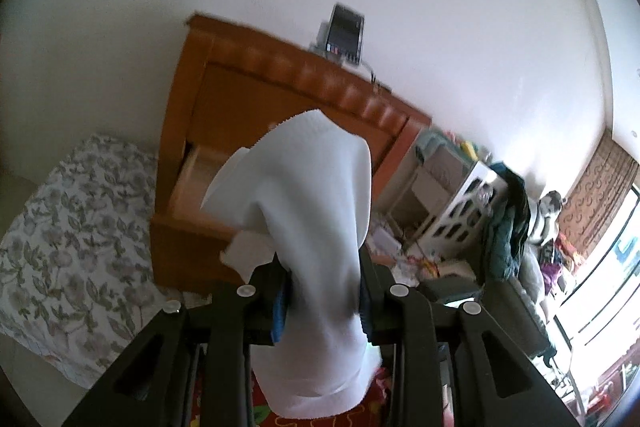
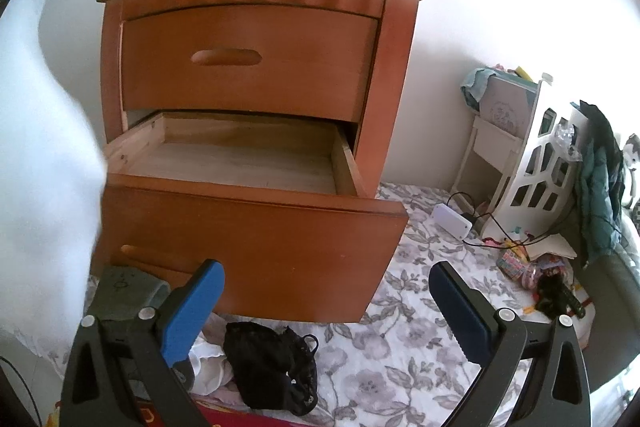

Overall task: Take underwear out of drawer
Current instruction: 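Carry the white cloth down toward the garment pile on the blanket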

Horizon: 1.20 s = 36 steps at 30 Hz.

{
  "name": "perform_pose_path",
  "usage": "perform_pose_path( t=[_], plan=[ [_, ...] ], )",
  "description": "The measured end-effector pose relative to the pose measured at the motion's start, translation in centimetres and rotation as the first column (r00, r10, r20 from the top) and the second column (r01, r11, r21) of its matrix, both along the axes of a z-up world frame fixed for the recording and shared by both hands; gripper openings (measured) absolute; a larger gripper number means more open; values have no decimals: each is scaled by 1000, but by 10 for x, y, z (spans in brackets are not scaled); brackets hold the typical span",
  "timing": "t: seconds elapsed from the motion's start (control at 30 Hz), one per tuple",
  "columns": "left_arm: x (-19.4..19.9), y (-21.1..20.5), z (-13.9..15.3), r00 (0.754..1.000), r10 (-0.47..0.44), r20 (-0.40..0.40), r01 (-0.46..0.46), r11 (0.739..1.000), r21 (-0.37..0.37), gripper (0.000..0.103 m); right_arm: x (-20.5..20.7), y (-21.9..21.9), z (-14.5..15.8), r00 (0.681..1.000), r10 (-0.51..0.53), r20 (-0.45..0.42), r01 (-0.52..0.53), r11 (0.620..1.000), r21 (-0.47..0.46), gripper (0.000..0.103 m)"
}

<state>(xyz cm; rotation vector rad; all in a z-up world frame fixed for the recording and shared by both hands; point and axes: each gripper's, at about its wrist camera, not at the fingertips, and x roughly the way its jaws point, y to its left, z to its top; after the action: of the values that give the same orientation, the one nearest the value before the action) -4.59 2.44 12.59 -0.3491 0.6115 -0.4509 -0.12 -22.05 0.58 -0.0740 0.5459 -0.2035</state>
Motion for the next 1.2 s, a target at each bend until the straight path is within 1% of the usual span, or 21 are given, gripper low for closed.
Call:
perform_pose_path(
  t=[0.2, 0.3, 0.53, 0.6, 0.73, 0.83, 1.03, 1.2],
  plan=[
    [18, -19, -34, 995, -40, -93, 42, 999, 18, 31, -5, -7, 4, 999, -27, 32, 27, 999, 23, 103],
    [28, -30, -55, 990, -45, -137, 52, 997, 49, 32, -7, -9, 4, 999, -35, 40, 34, 999, 33, 103],
    [62, -37, -116, 964, -3, -266, 27, 996, 85, 34, -11, -13, 7, 997, -48, 64, 45, 997, 55, 103],
    [72, -42, -134, 952, -3, -305, 36, 994, 104, 34, -11, -13, 7, 997, -51, 62, 47, 997, 61, 103],
    [82, -54, -157, 937, -8, -349, 60, 989, 138, 36, -11, -13, 7, 997, -53, 61, 49, 997, 65, 103],
    [88, -61, -166, 932, -12, -362, 70, 987, 148, 36, -11, -14, 7, 997, -53, 61, 49, 997, 64, 103],
    [99, -71, -175, 923, -10, -385, 76, 985, 157, 39, -10, -13, 7, 997, -53, 56, 50, 997, 62, 103],
    [107, -79, -181, 922, -1, -387, 76, 981, 177, 43, -9, -13, 7, 997, -53, 56, 50, 997, 61, 103]
  ],
)
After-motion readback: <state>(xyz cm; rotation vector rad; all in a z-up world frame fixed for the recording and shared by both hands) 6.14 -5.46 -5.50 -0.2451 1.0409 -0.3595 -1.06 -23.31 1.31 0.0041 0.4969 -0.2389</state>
